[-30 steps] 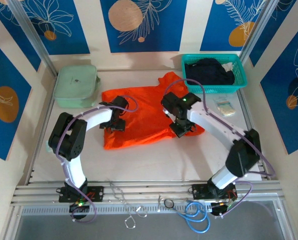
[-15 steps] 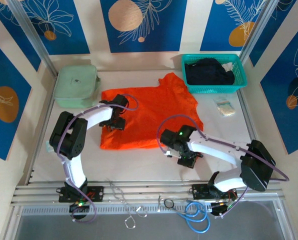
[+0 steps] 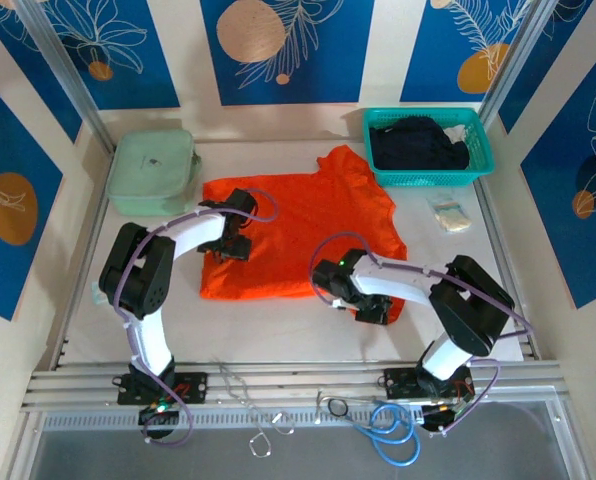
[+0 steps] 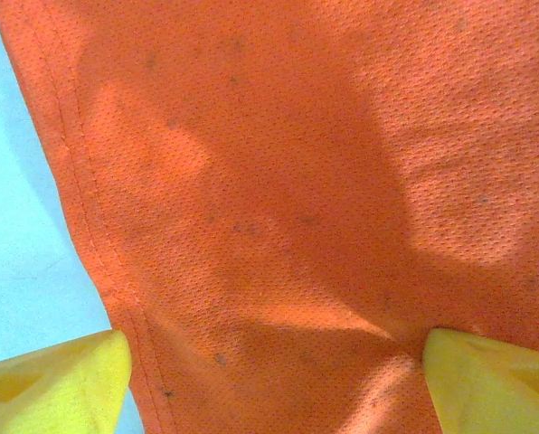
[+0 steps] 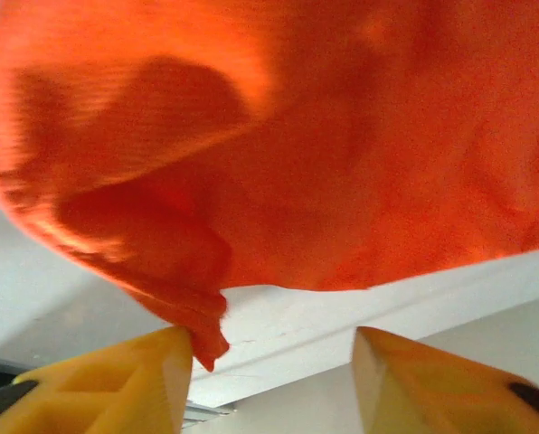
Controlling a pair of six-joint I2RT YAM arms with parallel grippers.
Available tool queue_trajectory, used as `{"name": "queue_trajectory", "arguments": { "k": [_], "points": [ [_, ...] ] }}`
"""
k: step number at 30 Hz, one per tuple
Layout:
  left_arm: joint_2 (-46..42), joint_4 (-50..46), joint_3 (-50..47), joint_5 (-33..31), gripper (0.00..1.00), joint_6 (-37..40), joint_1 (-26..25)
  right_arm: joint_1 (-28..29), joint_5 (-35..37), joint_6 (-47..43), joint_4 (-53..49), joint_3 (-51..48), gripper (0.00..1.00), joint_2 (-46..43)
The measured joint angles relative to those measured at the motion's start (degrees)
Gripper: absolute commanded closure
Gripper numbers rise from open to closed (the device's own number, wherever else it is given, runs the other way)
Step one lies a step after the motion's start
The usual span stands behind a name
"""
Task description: Fold and stack the t-shirts
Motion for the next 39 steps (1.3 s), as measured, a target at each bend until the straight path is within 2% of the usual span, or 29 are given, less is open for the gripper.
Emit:
{"name": "queue_trajectory", "arguments": {
  "k": [5,10,14,18,22,24,26,27,34,35,37,39],
  "points": [
    [0.0,0.0,0.3,-0.1,0.15,0.6,0.0,-1.0,-1.1,0.6,0.0,3.5,0.54,-4.0],
    [0.0,0.0,0.5,-0.1,0.15,0.8,0.0,4.3,-7.1,1.2,1.7,5.9,0.55,-4.9],
    [0.0,0.0,0.5,-0.1,0.15,0.8,0.0,8.9,-12.0,1.2,4.2,5.8,0.55,1.0],
    [0.0,0.0,0.5,-0.1,0.15,0.8,0.0,9.9,-14.5,1.4,7.2,5.0,0.55,8.3],
    [0.0,0.0,0.5,-0.2,0.15,0.9,0.0,8.2,-16.1,1.9,7.1,5.7,0.69,10.8],
    [0.0,0.0,0.5,-0.2,0.14,1.0,0.0,6.8,-17.6,2.1,6.5,6.1,0.80,11.1],
    [0.0,0.0,0.5,-0.2,0.15,1.0,0.0,5.2,-17.8,2.5,6.3,6.5,0.96,11.4],
    [0.0,0.0,0.5,-0.2,0.15,1.0,0.0,4.5,-17.7,2.4,6.4,6.6,1.00,11.4],
    [0.0,0.0,0.2,-0.5,0.15,1.0,0.0,1.3,-18.5,2.0,7.7,6.0,1.00,9.8],
    [0.0,0.0,0.0,-0.7,0.15,1.0,0.0,0.9,-18.1,1.8,8.0,5.8,0.97,9.0],
    [0.0,0.0,-0.2,-0.8,0.15,1.0,0.0,0.3,-17.7,1.9,8.3,5.6,0.79,6.8],
    [0.0,0.0,-0.2,-0.8,0.15,1.0,0.0,0.4,-17.7,2.2,8.3,5.6,0.68,4.2]
  ]
}}
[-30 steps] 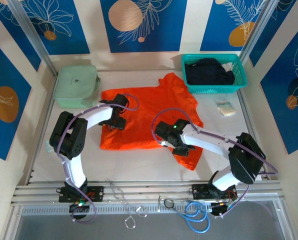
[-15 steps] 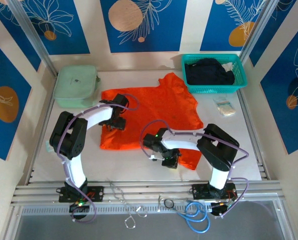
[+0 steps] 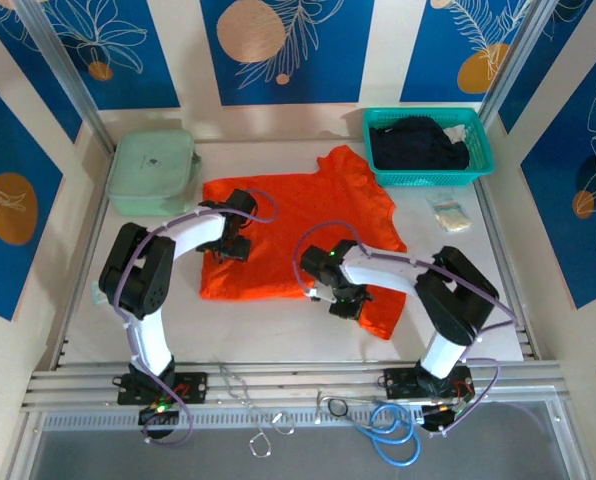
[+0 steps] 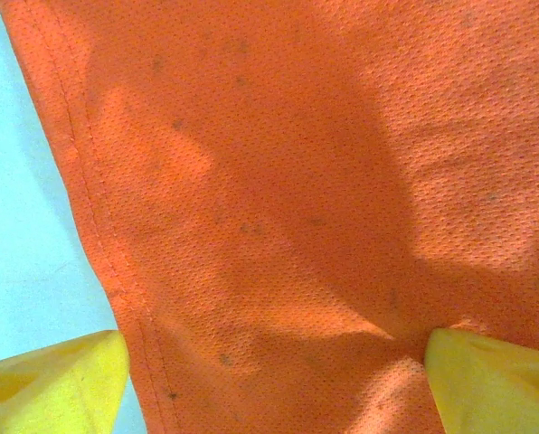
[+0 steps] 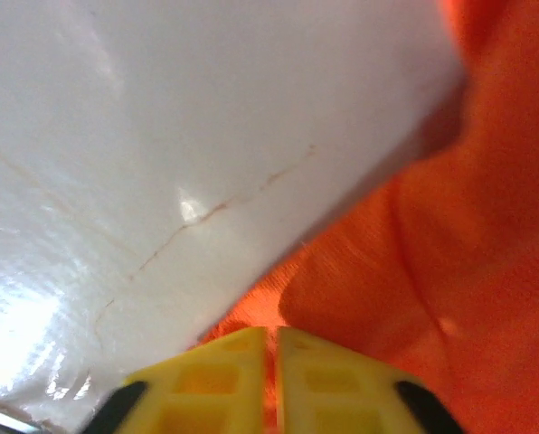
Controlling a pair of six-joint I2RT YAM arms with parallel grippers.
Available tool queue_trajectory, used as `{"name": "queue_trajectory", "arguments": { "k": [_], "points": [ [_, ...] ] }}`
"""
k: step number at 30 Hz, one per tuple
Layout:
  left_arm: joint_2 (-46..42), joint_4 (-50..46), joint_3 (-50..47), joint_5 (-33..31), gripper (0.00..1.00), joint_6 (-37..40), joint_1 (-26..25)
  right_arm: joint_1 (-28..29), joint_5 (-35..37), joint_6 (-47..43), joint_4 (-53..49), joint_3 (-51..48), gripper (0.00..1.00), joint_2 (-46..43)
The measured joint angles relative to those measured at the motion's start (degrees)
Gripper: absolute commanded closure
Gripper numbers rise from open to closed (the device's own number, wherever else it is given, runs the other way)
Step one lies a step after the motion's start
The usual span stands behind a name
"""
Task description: Fold and stack the t-shirts
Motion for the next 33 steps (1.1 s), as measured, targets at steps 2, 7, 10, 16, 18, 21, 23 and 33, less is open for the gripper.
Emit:
{"name": "queue_trajectory", "arguments": {
  "k": [2,7,10,16,18,21,23,33],
  "points": [
    [0.0,0.0,0.0,0.0,0.15,0.0,0.0,0.7,-0.1,0.0,0.0,0.0,0.64,-2.4],
    [0.0,0.0,0.0,0.0,0.15,0.0,0.0,2.3,-0.3,0.0,0.2,-0.6,0.63,-3.0],
    [0.0,0.0,0.0,0.0,0.15,0.0,0.0,2.6,-0.8,-0.1,0.3,-0.9,0.62,-1.0],
    [0.0,0.0,-0.1,0.0,0.14,0.0,0.0,1.1,-1.9,0.0,-0.1,0.4,0.74,6.4],
    [-0.1,0.1,-0.2,0.0,0.15,0.0,0.0,0.5,-2.9,0.3,-1.8,2.0,0.91,7.8],
    [-0.1,0.1,-0.2,0.0,0.15,0.0,0.0,0.1,-4.2,0.3,-4.1,3.7,1.00,9.7],
    [-0.2,0.2,-0.3,0.0,0.15,0.0,0.0,-0.2,-4.6,0.5,-4.3,3.8,1.00,9.5],
    [-0.8,0.2,-0.9,0.0,0.15,0.0,0.0,-1.0,-12.6,-3.8,-3.2,-1.0,1.00,-12.4]
  ]
}}
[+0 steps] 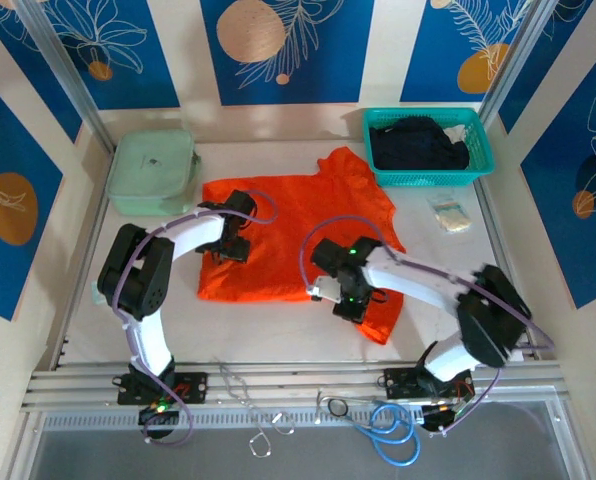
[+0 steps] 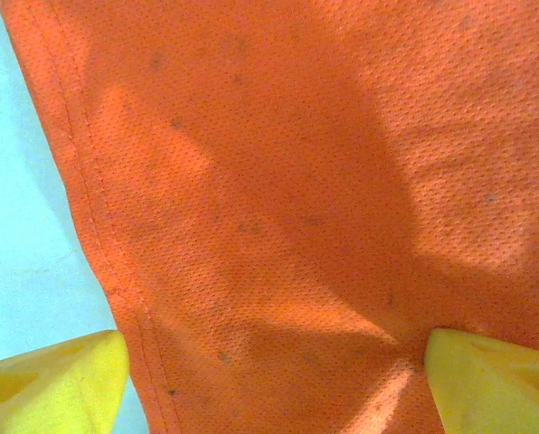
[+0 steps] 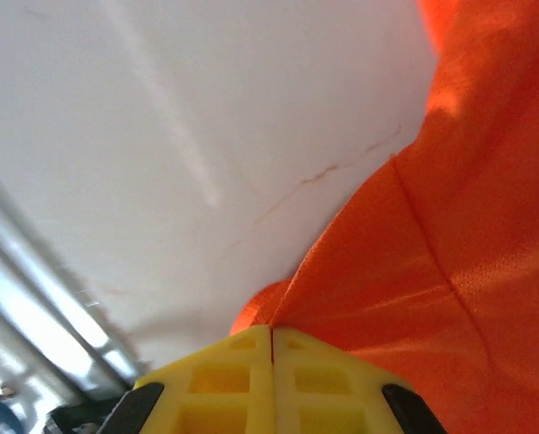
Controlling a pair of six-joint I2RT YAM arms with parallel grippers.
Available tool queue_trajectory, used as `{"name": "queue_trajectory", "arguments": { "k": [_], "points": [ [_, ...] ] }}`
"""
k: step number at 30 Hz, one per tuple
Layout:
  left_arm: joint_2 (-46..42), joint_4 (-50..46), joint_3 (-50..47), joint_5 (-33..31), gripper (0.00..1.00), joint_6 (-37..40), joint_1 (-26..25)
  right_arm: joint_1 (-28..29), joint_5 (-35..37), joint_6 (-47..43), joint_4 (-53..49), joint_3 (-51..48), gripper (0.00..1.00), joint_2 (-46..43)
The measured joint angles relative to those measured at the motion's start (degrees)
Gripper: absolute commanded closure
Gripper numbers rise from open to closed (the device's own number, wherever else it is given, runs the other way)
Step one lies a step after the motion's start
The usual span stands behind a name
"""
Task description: Fold and stack the t-shirts
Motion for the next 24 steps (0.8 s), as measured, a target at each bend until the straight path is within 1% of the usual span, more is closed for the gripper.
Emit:
{"name": "queue_trajectory", "arguments": {
  "k": [3,6,7,8,10,12,15,16,17,18,20,21,22,23,24],
  "points": [
    [-0.1,0.0,-0.2,0.0,0.15,0.0,0.0,0.0,-6.1,-1.7,-1.4,0.0,1.00,-4.9],
    [-0.1,0.0,-0.3,0.0,0.15,0.0,0.0,0.0,-11.0,-2.9,-2.6,0.0,1.00,-3.6],
    [-0.1,0.0,-0.3,0.0,0.15,0.0,0.0,0.0,-12.2,-3.3,-2.8,0.0,0.98,-2.1],
    [-0.1,0.0,-0.3,0.0,0.14,0.0,0.0,0.0,-12.9,-3.4,-3.0,0.0,0.91,-0.7],
    [-0.3,0.0,-0.5,0.0,0.15,0.0,0.0,0.0,-13.4,-3.4,-3.0,0.0,0.73,3.1],
    [-0.6,0.0,-0.8,0.0,0.15,0.0,0.0,0.0,-12.9,-3.3,-2.7,0.0,0.60,6.6],
    [-0.9,0.0,-1.0,0.0,0.14,0.0,0.0,-1.1,-11.4,-2.4,-1.9,0.0,0.29,8.1],
    [-0.9,0.0,-1.0,0.0,0.14,0.1,0.0,-1.9,-11.0,-2.1,-1.8,0.2,0.29,7.8],
    [-0.9,0.0,-1.0,0.0,0.14,0.1,0.0,-2.6,-10.6,-1.8,-1.6,0.2,0.31,7.2],
    [-0.9,0.0,-1.0,0.0,0.14,0.2,0.0,-3.6,-9.9,-1.4,-1.1,0.3,0.35,6.2],
    [-0.9,0.0,-1.0,0.0,0.14,0.3,0.0,-5.7,-8.2,-0.5,-0.1,0.3,0.48,3.5],
    [-0.9,0.0,-1.0,-0.1,0.14,0.3,0.0,-7.0,-6.8,0.2,0.5,0.3,0.57,2.2],
    [-0.9,0.0,-1.0,-0.4,0.14,0.3,0.0,-8.7,-5.3,1.0,1.3,0.4,0.79,1.2],
    [-0.9,-0.1,-1.0,-0.7,0.14,0.2,0.0,-10.4,-4.3,1.9,1.6,0.8,0.99,0.9],
    [-0.9,-0.2,-1.0,-1.1,0.14,0.2,0.0,-12.7,-3.1,3.1,2.2,1.5,1.00,1.1]
  ]
}}
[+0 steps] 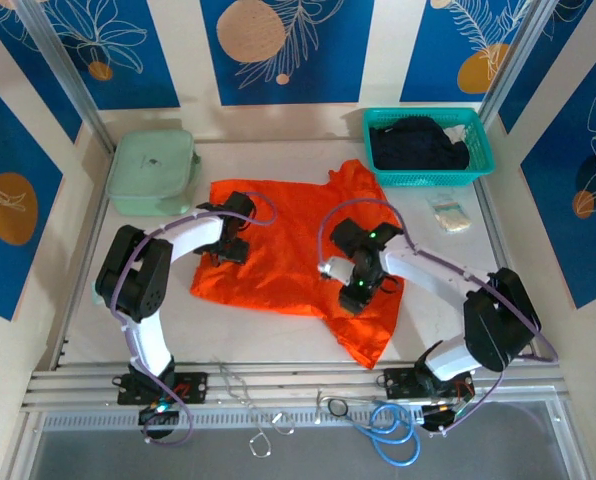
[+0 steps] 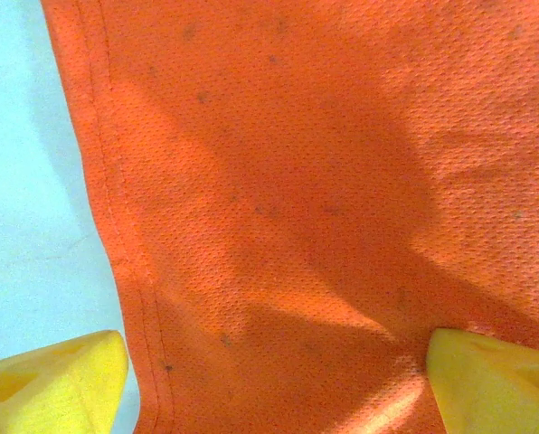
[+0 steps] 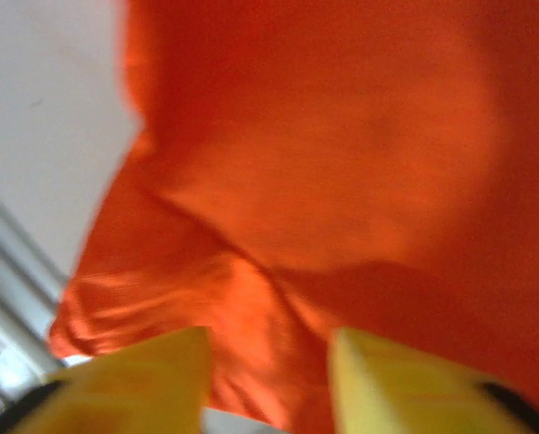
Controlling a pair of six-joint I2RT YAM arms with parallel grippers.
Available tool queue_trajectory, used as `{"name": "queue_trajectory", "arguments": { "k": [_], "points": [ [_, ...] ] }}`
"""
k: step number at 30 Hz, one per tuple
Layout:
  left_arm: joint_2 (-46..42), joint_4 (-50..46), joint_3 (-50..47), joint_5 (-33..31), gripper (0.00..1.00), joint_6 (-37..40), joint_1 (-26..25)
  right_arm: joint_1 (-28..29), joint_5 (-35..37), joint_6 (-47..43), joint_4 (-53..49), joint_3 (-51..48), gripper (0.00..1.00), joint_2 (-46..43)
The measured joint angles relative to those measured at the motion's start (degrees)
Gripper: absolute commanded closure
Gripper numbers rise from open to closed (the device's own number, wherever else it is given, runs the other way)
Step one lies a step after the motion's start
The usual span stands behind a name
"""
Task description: Fold and stack the t-shirts
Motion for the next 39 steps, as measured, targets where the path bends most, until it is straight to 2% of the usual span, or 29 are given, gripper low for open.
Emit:
{"name": "queue_trajectory", "arguments": {
  "k": [3,7,11,20,28,36,39],
  "points": [
    [0.0,-0.3,0.0,-0.9,0.14,-0.4,0.2,-6.6,2.6,4.8,1.6,3.2,1.00,3.3],
    [0.0,-0.4,0.0,-1.1,0.13,-0.9,0.5,-13.5,4.6,9.9,3.2,7.1,1.00,12.9],
    [0.0,-0.4,0.0,-1.0,0.11,-1.4,0.5,-16.3,7.8,12.9,3.5,7.1,1.00,21.4],
    [0.0,0.2,0.0,3.6,0.08,-2.6,0.5,-22.6,15.3,16.5,-3.0,14.3,1.00,28.2],
    [0.3,1.7,0.2,6.6,0.08,-3.3,0.5,-24.2,21.0,16.4,-0.7,19.6,1.00,31.4],
    [-1.1,1.2,3.5,4.8,0.06,-3.0,0.6,-23.7,22.9,15.1,4.1,19.6,1.00,29.5],
    [-5.2,-0.2,4.5,3.9,0.06,-3.0,0.6,-22.0,22.9,15.1,3.5,19.3,0.90,24.7]
  ]
}}
